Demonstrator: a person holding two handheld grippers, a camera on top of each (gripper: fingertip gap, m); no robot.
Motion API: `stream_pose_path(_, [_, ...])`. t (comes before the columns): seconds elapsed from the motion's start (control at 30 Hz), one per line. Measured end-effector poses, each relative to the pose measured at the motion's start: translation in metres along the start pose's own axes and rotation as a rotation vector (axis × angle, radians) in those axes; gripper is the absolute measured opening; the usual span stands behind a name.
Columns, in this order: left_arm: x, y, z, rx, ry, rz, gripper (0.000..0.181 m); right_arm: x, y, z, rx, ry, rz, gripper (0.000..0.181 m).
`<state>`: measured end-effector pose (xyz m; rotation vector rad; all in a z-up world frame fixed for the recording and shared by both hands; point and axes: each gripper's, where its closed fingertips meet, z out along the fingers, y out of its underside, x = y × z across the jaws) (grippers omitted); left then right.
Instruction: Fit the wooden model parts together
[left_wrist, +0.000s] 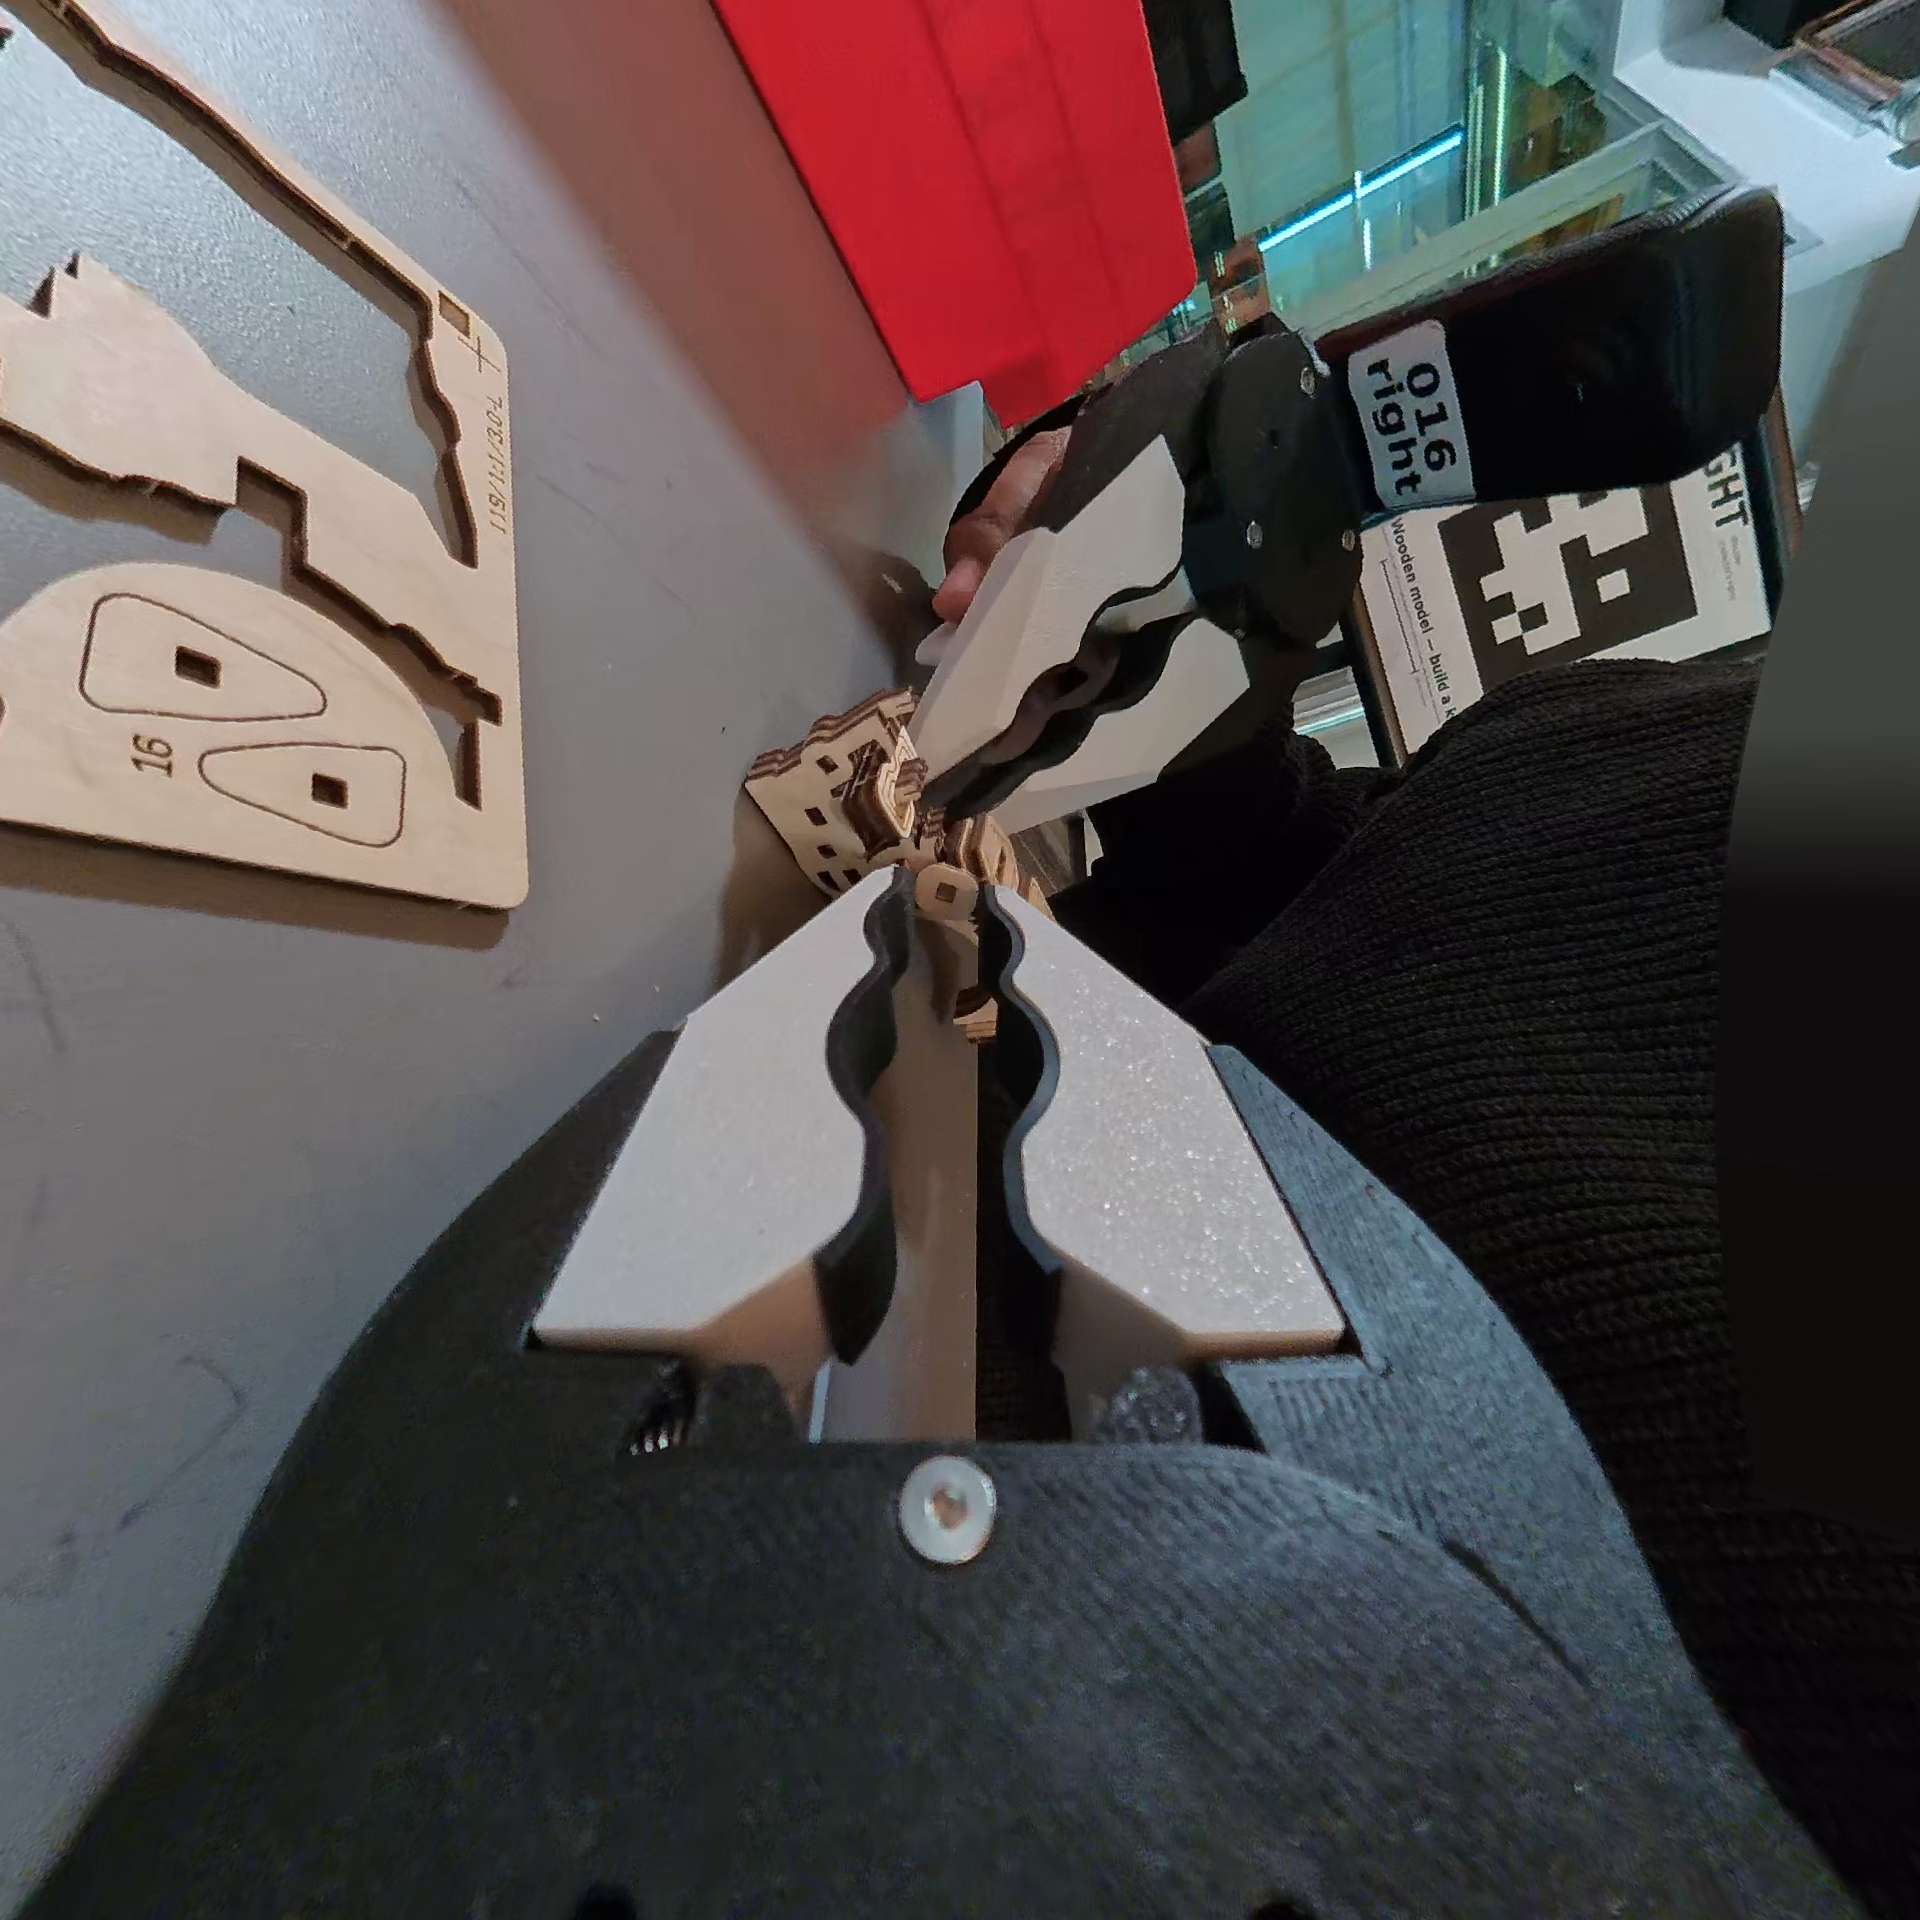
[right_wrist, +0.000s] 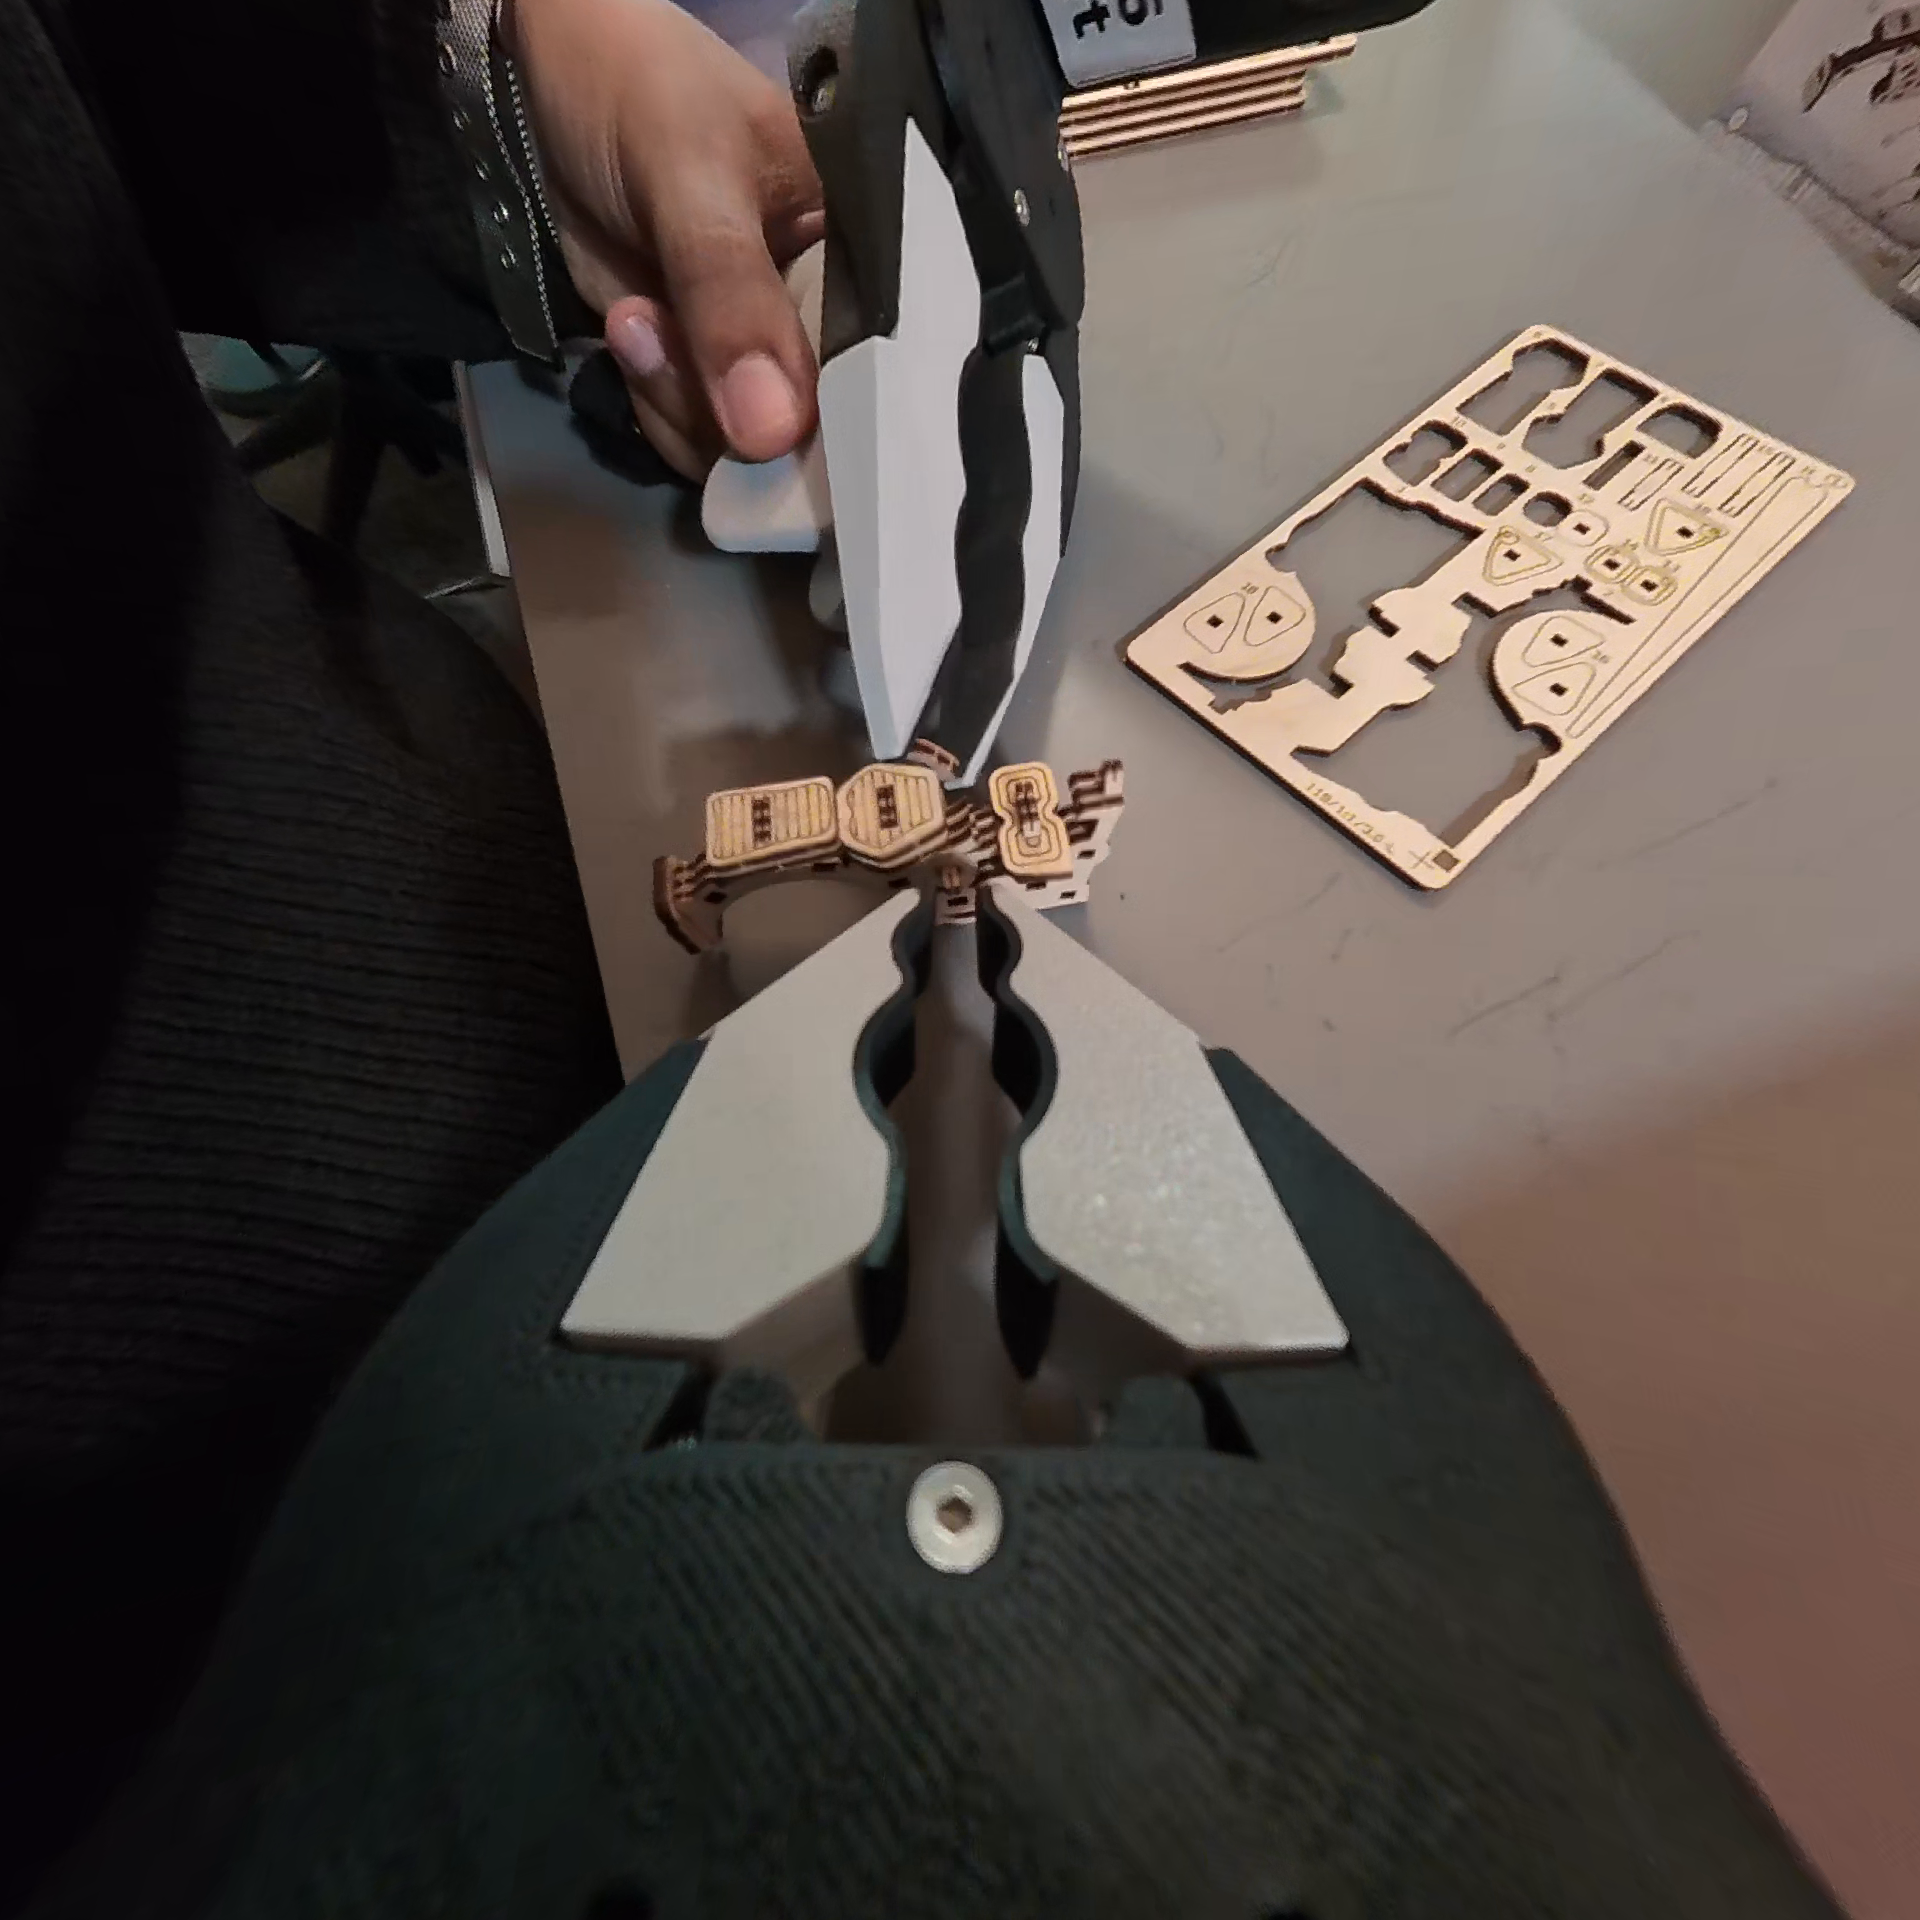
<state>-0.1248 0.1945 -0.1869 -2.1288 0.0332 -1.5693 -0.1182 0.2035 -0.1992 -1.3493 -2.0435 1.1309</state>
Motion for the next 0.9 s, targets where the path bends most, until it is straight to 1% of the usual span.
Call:
stream_pose_path(0.57, [0.000, 0.000, 0.000, 0.003, -0.004, 0.002, 0.010, -0.002, -0.002, 0.003, 0.000, 0.029, -0.072, 0.003])
stream_pose_path(0.77, [0.004, -0.008, -0.007, 0.050, 0.065, -0.054, 0.010, 0.000, -0.003, 0.000, 0.011, 0.049, -0.081, 0.002])
stream_pose_path(0.9, [0.010, -0.018, -0.016, 0.118, 0.141, -0.105, 0.010, 0.005, -0.015, -0.010, 0.072, 0.100, -0.092, 0.002])
